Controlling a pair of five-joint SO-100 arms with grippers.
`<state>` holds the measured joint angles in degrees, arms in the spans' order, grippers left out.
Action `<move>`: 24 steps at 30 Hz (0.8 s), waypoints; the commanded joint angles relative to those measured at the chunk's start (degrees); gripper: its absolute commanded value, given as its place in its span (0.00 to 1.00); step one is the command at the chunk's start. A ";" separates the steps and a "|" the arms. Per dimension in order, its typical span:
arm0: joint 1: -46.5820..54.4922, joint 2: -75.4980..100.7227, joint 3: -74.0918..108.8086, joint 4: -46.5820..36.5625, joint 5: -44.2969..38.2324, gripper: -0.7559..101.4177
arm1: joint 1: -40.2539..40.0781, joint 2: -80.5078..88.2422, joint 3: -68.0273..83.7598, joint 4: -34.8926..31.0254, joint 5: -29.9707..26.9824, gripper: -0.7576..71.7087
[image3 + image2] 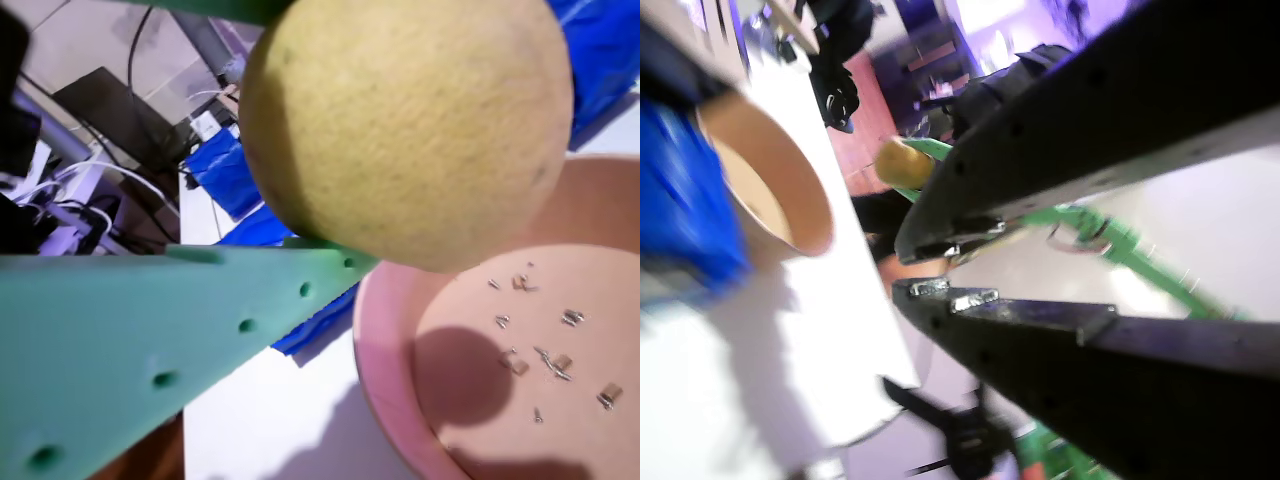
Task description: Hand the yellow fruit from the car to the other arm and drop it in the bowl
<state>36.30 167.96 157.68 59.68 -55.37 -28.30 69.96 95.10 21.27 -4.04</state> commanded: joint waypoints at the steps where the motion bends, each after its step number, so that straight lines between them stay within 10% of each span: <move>1: -11.43 2.64 -0.97 5.27 11.16 0.01 | 0.70 0.09 -5.10 0.79 0.70 0.01; 9: -39.73 13.10 -0.79 17.58 21.27 0.01 | 0.35 -1.67 -7.03 1.67 1.67 0.01; 17: -40.69 13.45 12.30 9.67 21.27 0.01 | 0.35 -0.26 -5.98 2.11 1.93 0.37; 24: -40.78 12.66 17.75 6.59 21.27 0.01 | 0.26 1.76 -4.31 2.64 2.46 0.35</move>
<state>-4.48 180.26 175.08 67.24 -34.54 -28.30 67.76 91.67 23.64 -2.20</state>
